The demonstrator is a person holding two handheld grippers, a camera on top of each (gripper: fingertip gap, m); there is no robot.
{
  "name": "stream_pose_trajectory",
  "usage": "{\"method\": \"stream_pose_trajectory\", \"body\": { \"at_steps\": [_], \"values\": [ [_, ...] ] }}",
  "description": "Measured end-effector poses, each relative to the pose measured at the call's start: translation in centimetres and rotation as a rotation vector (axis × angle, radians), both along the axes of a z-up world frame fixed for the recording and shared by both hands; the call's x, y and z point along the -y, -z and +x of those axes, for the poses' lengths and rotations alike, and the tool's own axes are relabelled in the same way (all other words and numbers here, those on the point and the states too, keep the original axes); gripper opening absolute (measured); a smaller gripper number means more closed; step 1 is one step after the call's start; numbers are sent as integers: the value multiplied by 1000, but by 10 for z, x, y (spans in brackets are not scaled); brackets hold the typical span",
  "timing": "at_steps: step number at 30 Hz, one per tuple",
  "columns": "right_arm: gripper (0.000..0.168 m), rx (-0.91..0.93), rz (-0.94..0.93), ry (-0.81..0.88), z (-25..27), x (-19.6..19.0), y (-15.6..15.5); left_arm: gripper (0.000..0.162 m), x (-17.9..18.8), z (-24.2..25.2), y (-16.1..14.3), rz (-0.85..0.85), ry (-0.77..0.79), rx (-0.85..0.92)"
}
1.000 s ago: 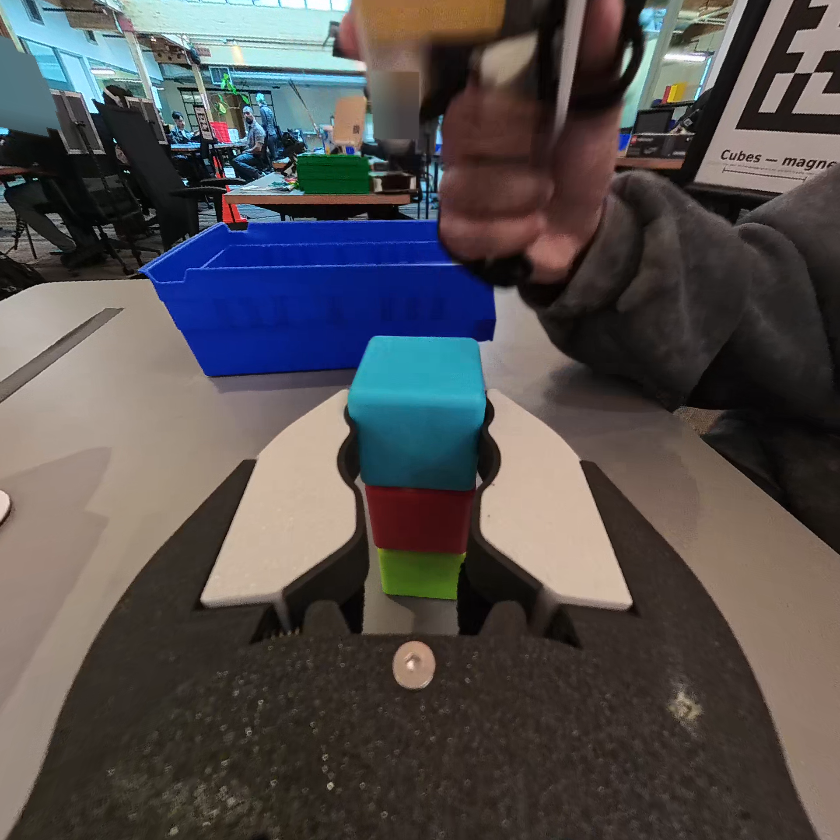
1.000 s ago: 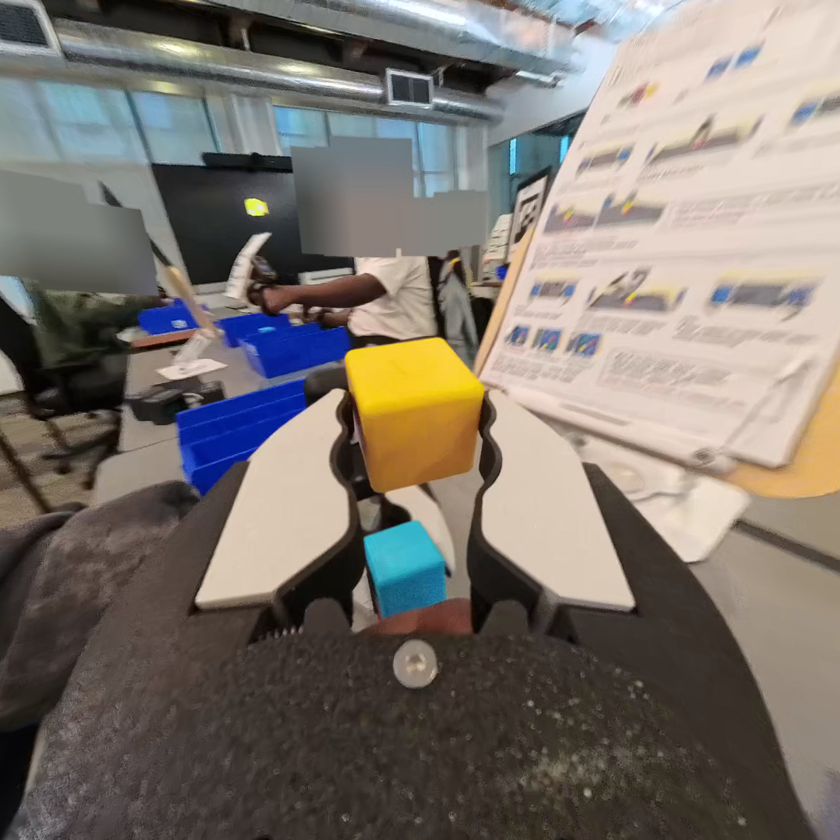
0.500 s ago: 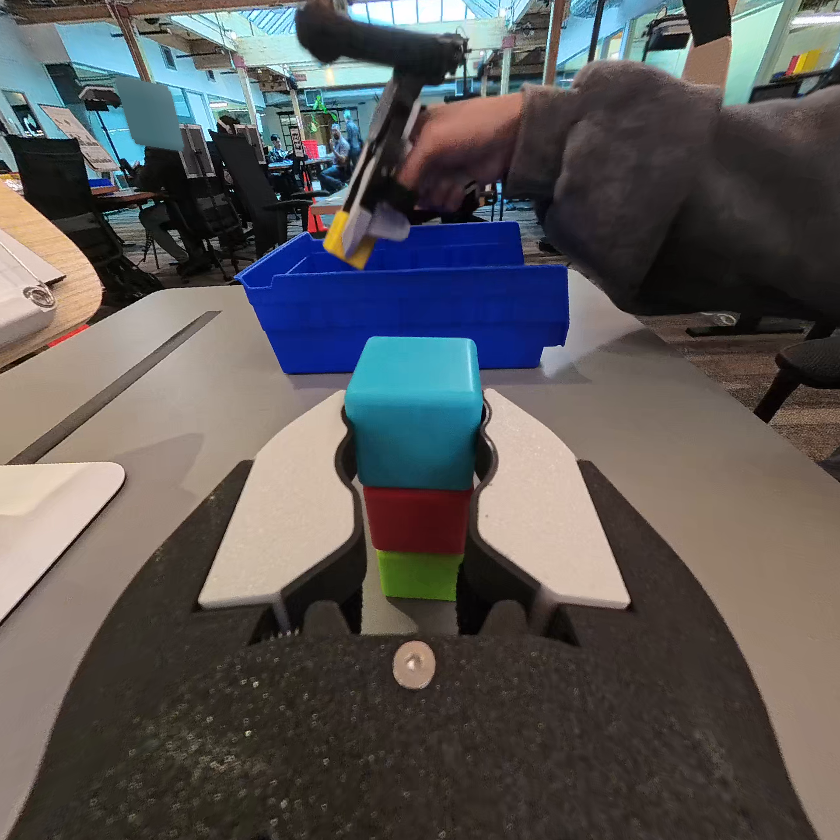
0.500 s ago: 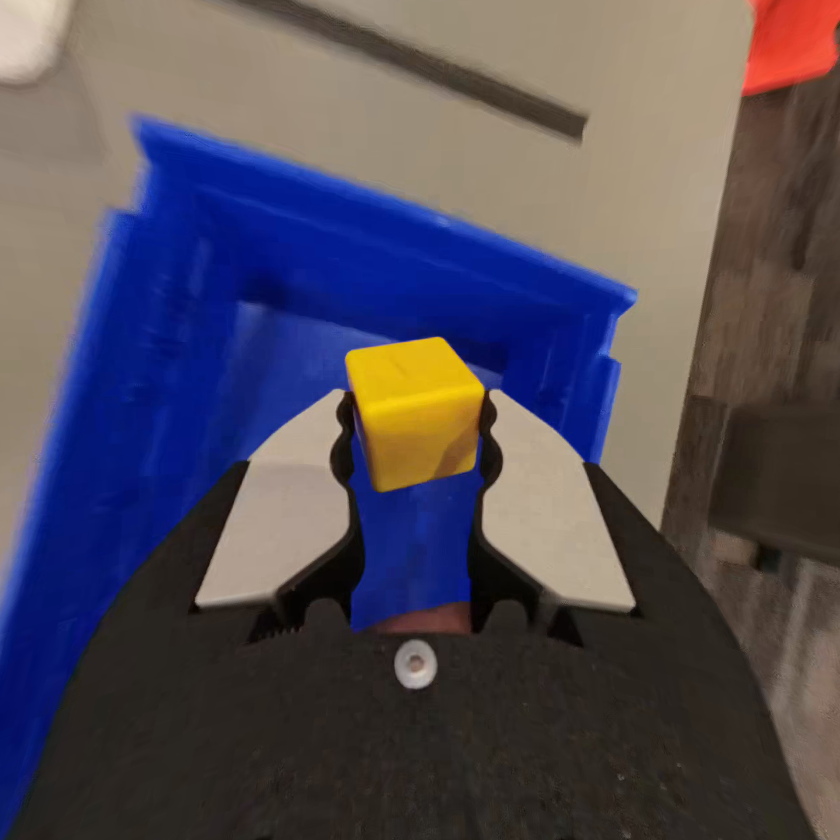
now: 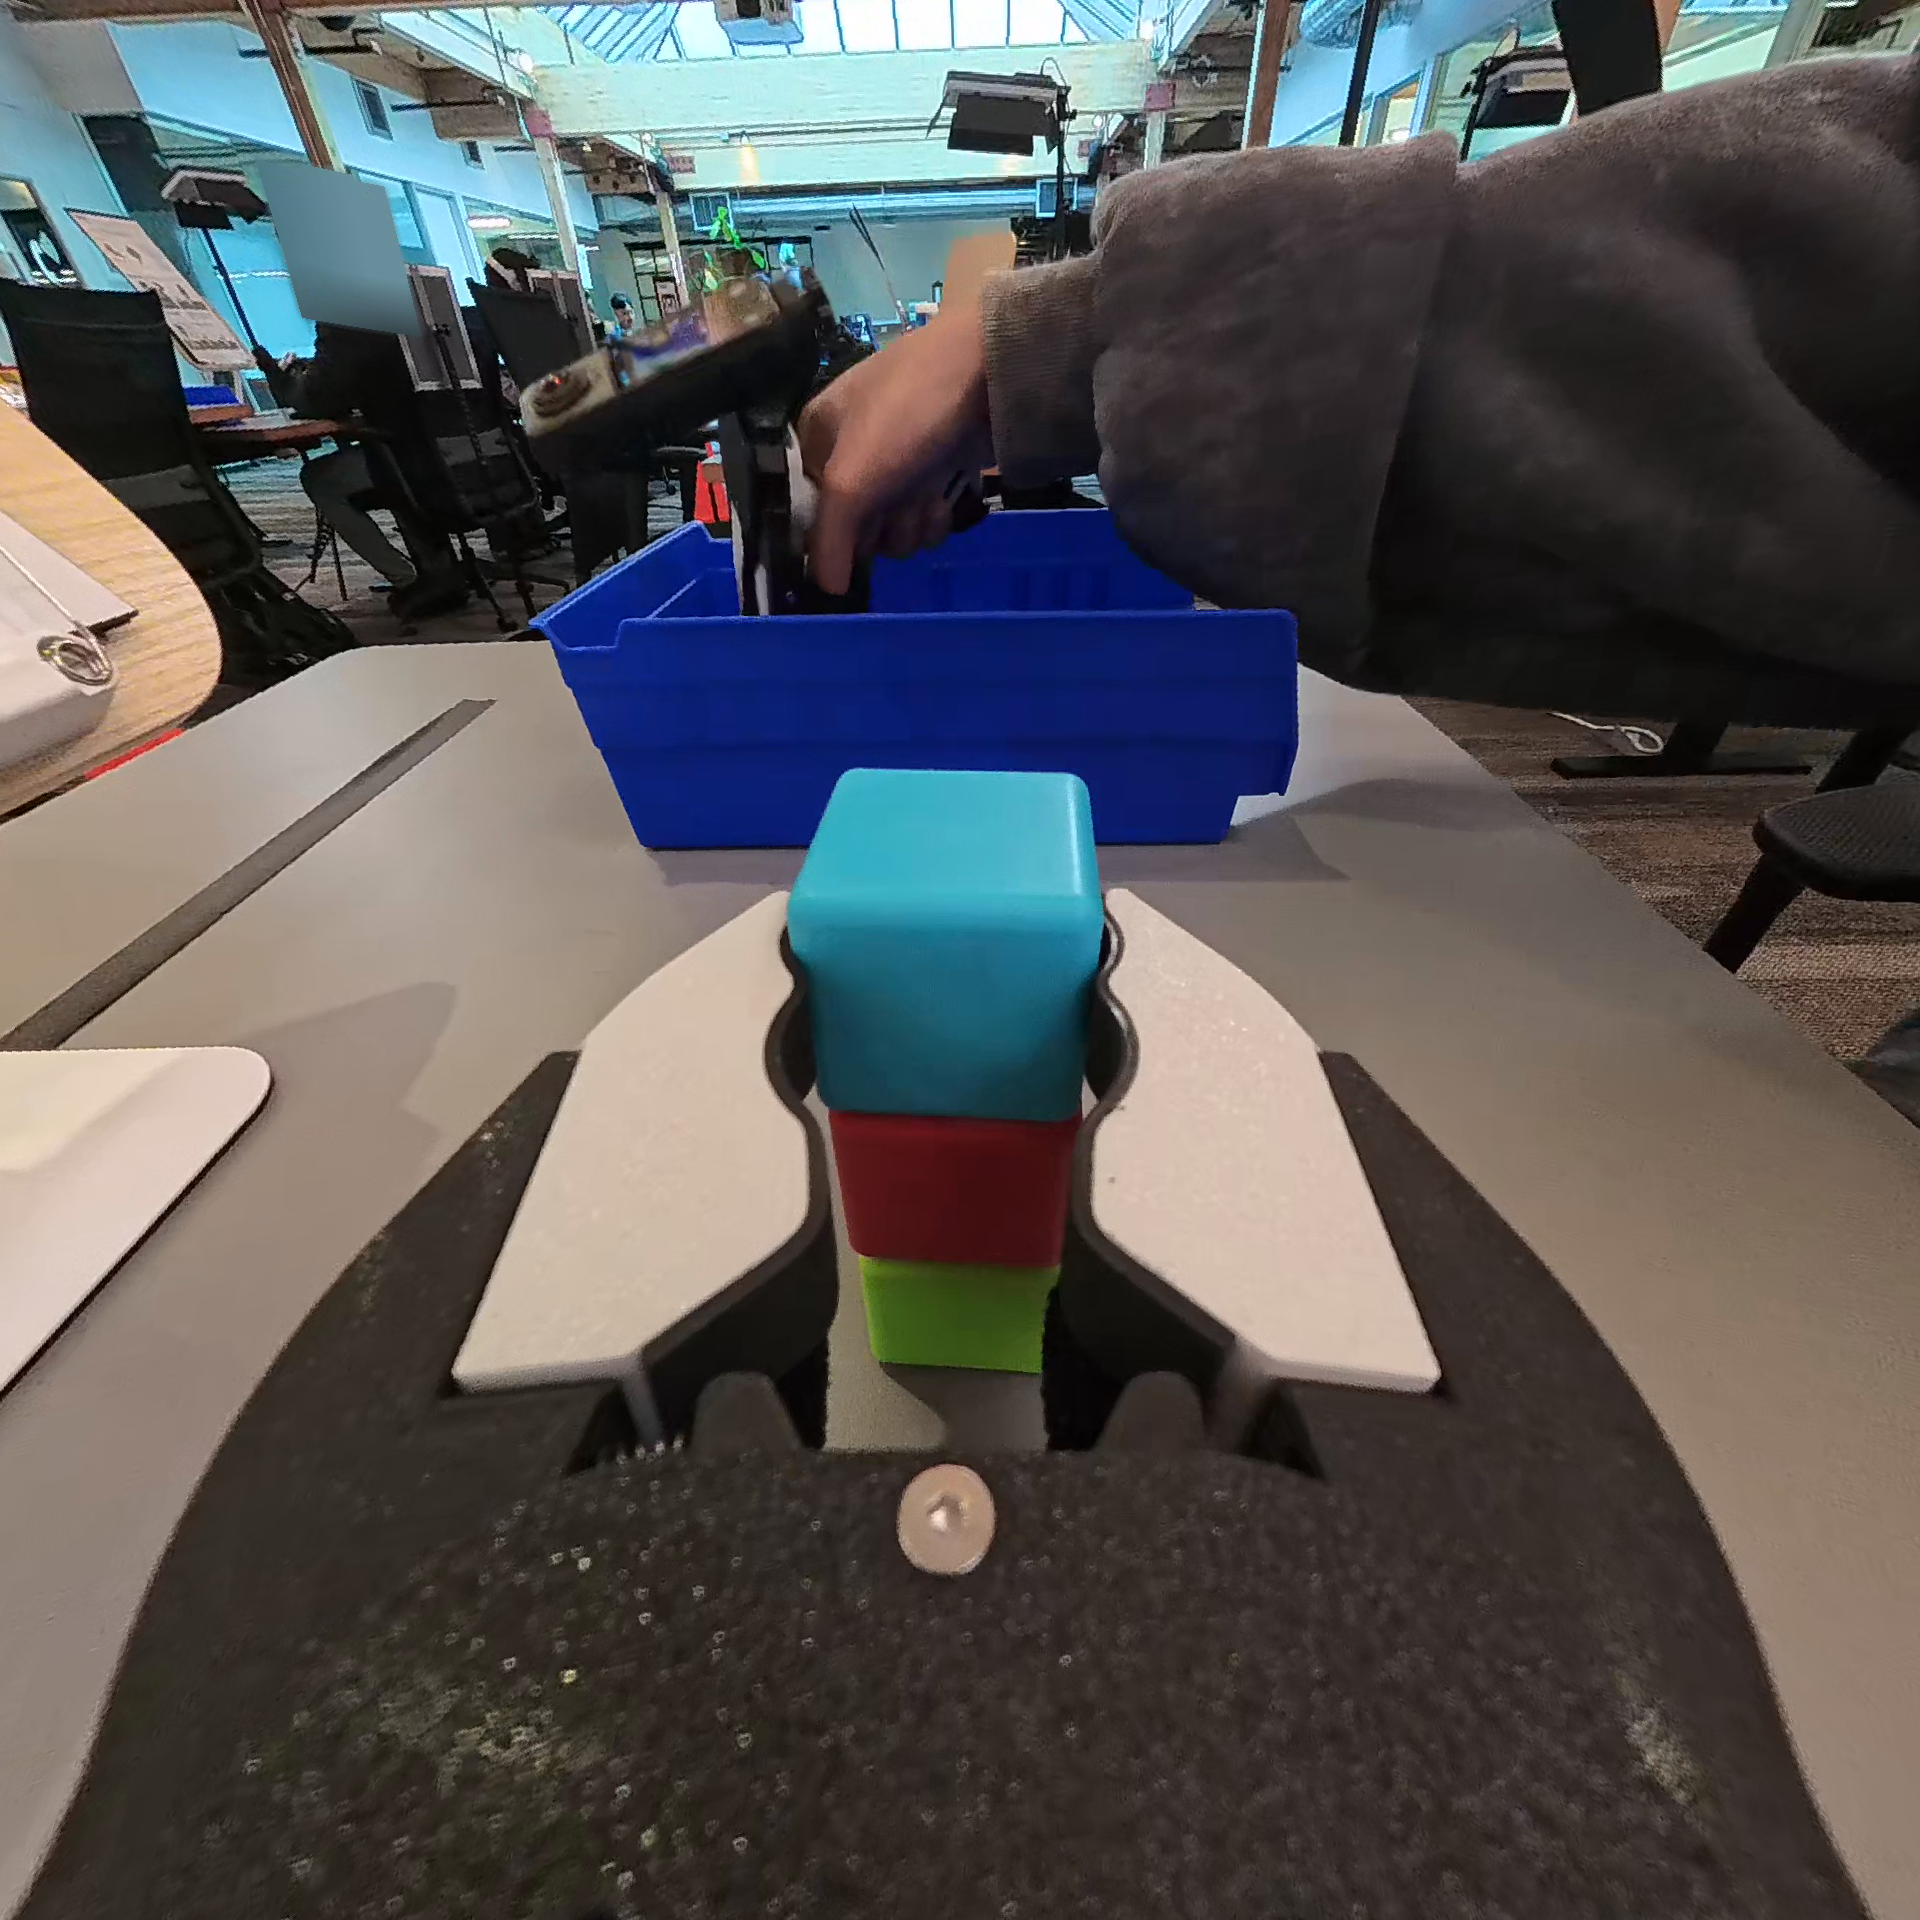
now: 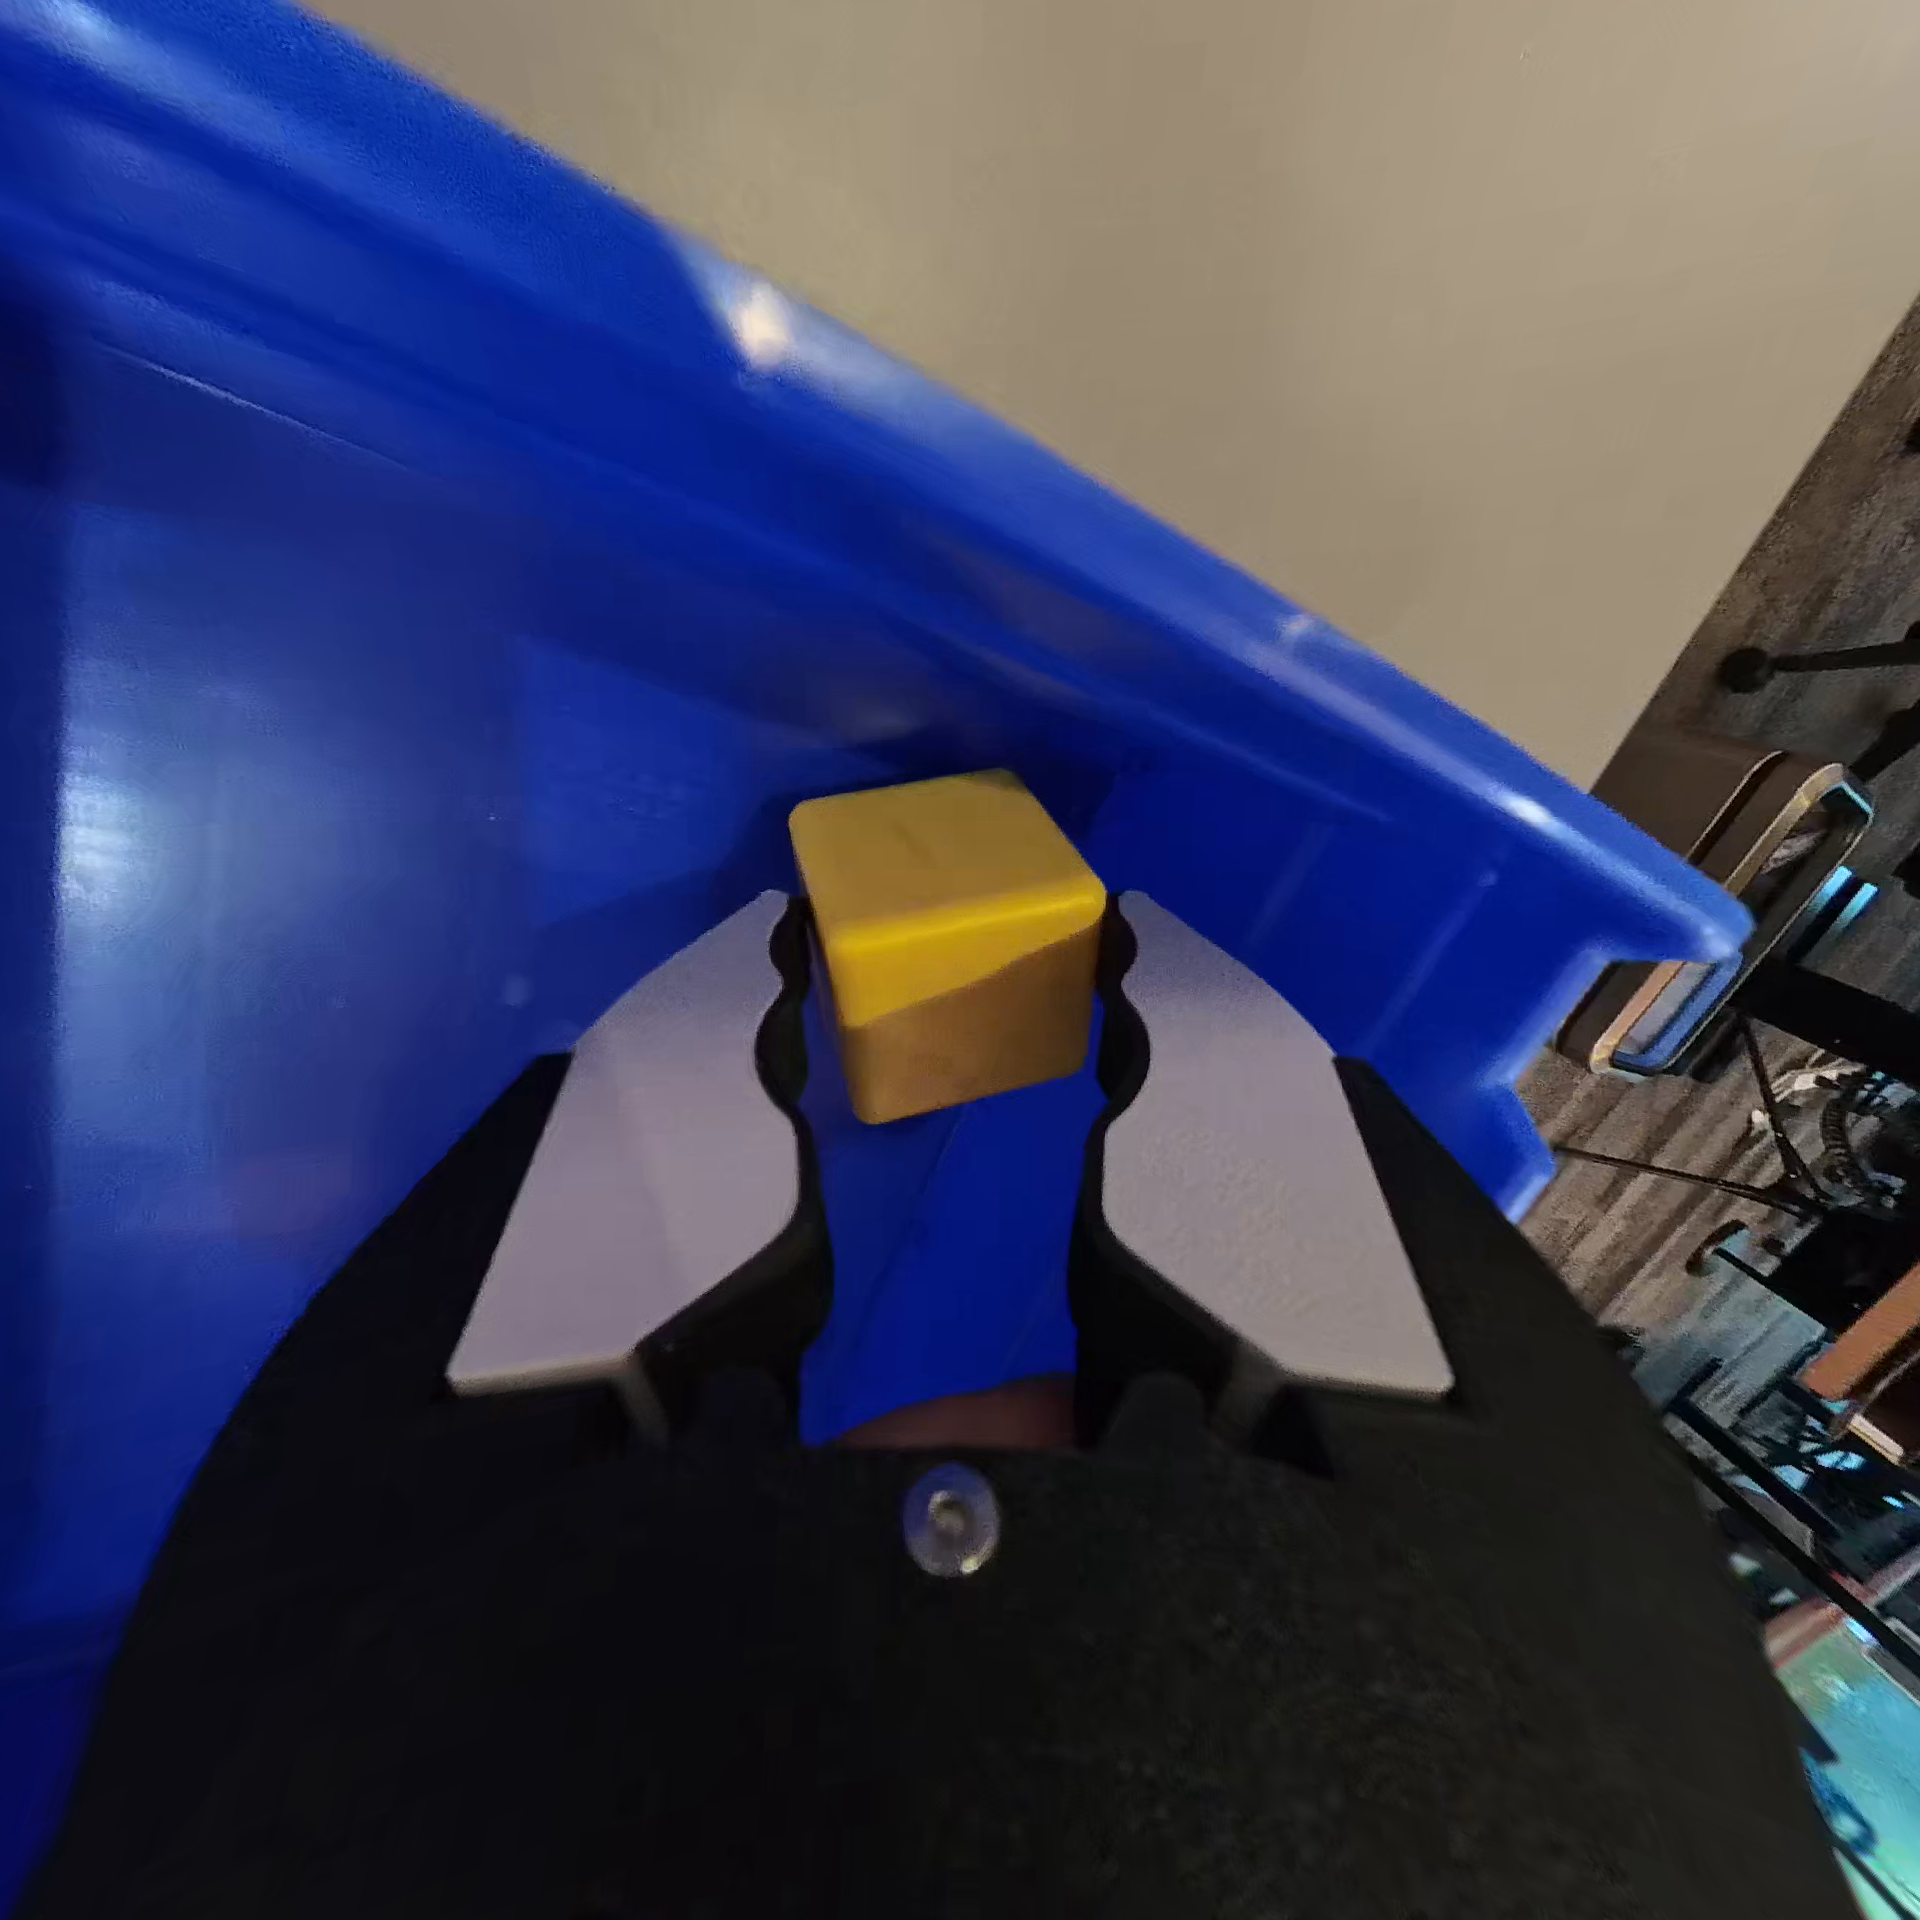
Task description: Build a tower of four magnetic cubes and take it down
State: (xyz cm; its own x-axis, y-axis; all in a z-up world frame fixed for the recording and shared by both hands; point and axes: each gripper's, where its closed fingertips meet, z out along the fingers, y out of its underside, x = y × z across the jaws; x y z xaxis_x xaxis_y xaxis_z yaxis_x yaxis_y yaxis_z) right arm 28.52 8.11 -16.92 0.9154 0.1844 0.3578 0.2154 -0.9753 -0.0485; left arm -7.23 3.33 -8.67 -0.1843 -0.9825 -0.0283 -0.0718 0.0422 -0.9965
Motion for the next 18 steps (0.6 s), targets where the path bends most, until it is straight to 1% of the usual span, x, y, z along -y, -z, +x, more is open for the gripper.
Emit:
{"method": "stream_pose_trajectory", "body": {
  "at_steps": [2,3,6,8,10,11,13,15,17,18],
  "values": [
    [57,26,4,-19,2,-1,1,49,0,0,0,-2,-1,-1],
    [62,50,34,-30,4,-3,-2,49,0,0,0,-2,-2,-1],
    [71,9,155,-42,-5,-6,-15,49,-1,0,0,0,-7,-1],
    [69,5,294,-62,-17,-3,-38,49,-1,1,0,-1,-10,-2],
    [68,18,520,-84,-38,7,-76,49,-1,1,0,0,-11,-2],
    [68,-5,632,-92,-54,21,-94,49,-1,1,0,1,-13,-2],
    [64,-132,867,-93,-98,56,-124,49,0,0,0,7,-15,0],
    [59,-381,1074,-121,-159,99,-137,49,1,1,0,14,-21,2],
    [58,-710,1139,-194,-233,145,-125,49,1,1,0,18,-28,5],
    [58,-824,1159,-199,-261,164,-114,49,1,1,0,23,-32,6]
  ]
}}
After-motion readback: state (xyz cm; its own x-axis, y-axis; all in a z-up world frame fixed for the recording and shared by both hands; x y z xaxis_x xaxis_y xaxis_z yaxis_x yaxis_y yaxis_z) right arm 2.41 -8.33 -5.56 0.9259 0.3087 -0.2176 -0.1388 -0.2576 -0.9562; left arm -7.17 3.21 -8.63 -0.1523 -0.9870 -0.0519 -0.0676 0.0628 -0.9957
